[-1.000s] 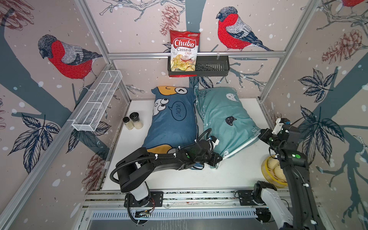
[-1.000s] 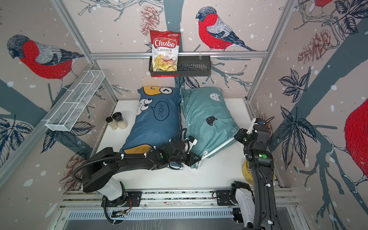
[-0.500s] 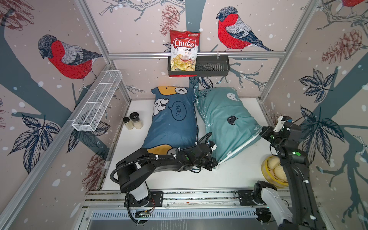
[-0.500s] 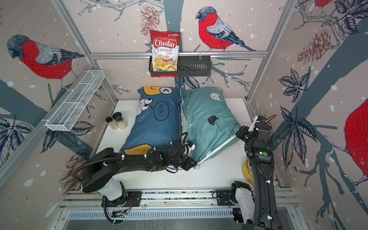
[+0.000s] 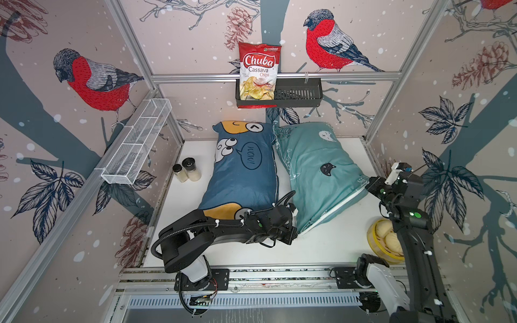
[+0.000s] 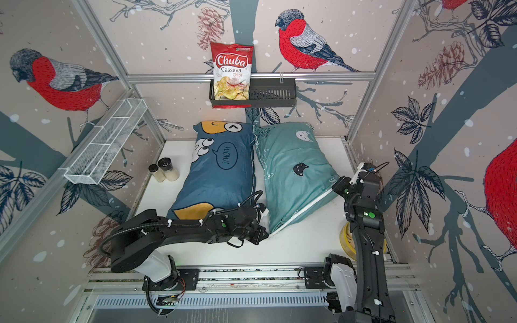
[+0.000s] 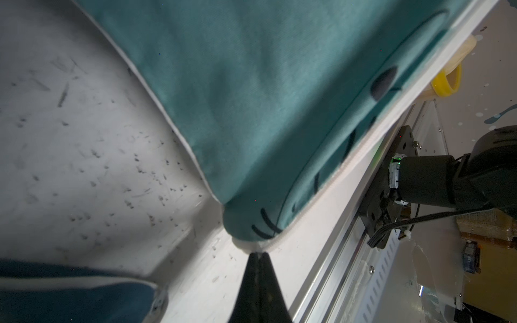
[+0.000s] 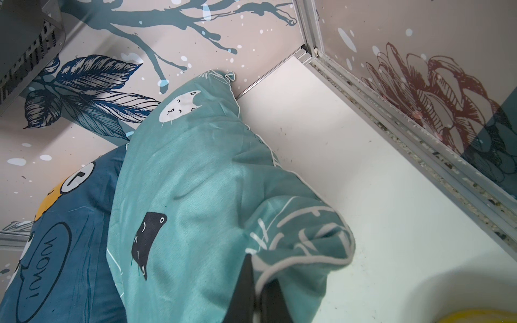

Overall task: Zip up pillowcases
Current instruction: Zip the zipper on the pillowcase, then pick up the pillowcase from the center of the board.

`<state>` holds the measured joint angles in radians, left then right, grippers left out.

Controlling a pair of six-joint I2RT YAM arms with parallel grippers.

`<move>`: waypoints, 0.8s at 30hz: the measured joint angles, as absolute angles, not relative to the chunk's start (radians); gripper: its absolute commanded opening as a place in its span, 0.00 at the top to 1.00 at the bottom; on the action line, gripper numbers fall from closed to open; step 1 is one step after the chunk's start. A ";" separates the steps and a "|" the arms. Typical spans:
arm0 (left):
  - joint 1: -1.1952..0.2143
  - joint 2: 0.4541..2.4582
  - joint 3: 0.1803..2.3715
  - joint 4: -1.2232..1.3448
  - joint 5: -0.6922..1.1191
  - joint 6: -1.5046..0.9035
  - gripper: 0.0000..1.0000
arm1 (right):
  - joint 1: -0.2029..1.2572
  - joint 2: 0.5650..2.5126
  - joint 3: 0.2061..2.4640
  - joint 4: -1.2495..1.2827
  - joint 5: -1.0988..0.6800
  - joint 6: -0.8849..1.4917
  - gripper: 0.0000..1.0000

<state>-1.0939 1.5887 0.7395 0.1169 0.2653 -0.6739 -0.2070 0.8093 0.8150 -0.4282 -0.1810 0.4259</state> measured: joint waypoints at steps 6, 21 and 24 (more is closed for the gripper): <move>-1.094 1.529 0.696 0.106 0.253 -0.674 1.00 | -0.249 0.807 0.817 -0.434 -0.198 0.425 1.00; -0.970 1.280 0.729 -0.040 0.117 -0.620 0.00 | -0.188 0.833 0.805 -0.436 -0.157 0.385 0.00; -0.946 1.224 0.746 -0.078 0.031 -0.567 0.00 | -0.105 0.907 0.810 -0.418 -0.073 0.369 0.00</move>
